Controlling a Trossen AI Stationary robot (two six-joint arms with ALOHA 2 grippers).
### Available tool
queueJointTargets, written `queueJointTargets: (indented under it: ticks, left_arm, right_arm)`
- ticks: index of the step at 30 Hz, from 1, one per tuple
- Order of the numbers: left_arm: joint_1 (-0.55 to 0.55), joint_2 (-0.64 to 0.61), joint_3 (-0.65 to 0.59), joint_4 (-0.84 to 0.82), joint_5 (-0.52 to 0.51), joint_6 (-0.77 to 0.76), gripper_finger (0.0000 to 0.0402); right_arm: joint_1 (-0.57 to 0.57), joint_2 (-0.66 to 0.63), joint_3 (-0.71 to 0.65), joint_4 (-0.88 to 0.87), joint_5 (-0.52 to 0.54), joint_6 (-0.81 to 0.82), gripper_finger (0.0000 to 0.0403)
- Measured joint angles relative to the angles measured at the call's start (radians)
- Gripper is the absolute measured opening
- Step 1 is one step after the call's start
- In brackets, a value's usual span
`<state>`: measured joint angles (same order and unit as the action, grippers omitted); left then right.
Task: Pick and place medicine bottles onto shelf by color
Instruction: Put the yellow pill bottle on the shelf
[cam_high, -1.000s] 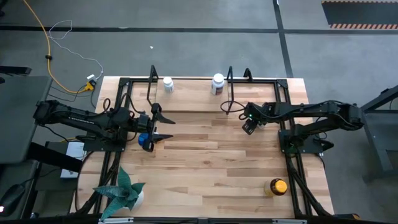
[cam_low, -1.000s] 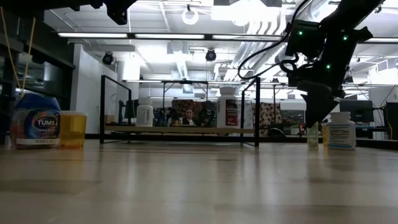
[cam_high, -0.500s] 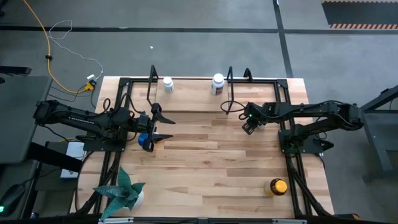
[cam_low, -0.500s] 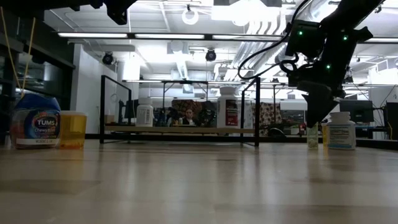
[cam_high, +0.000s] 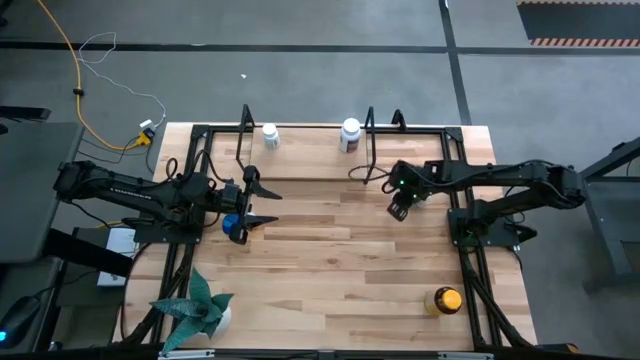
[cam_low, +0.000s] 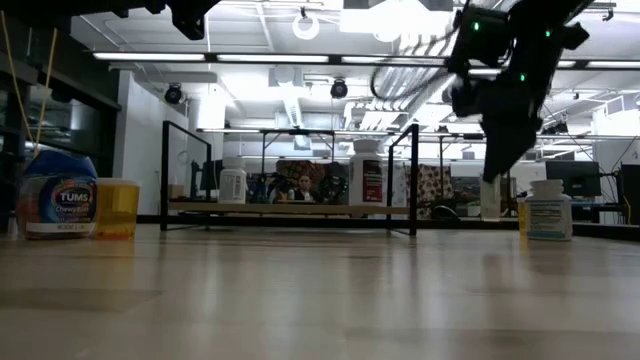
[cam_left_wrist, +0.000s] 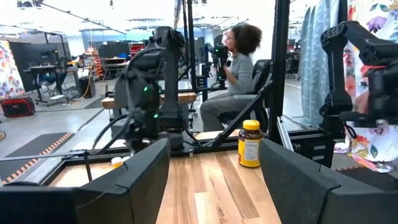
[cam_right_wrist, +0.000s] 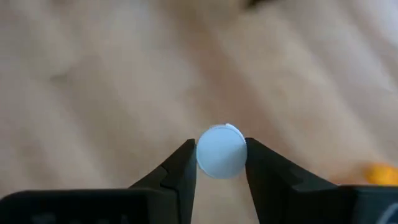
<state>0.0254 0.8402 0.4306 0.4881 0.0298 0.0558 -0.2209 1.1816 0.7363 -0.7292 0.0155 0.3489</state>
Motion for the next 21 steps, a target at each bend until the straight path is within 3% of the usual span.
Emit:
queueJointTargets:
  ticks: [5,9,13,21]
  left_arm:
    - [0.000,0.000,0.000,0.000,0.000,0.000,0.0236]
    - [0.000,0.000,0.000,0.001,0.000,0.000,0.0236]
    - [0.000,0.000,0.000,0.001,0.000,0.000,0.0236]
    - [0.000,0.000,0.000,0.002,-0.019,0.000,0.0236]
  right_arm:
    - [0.124,0.000,0.014,0.125,-0.173,-0.036,0.0109]
    - [0.216,0.000,0.016,0.342,-0.180,-0.059,0.0108]
    - [0.242,0.016,0.103,0.379,-0.041,-0.125,0.0108]
    - [0.185,0.182,0.451,0.132,0.326,-0.328,0.0108]
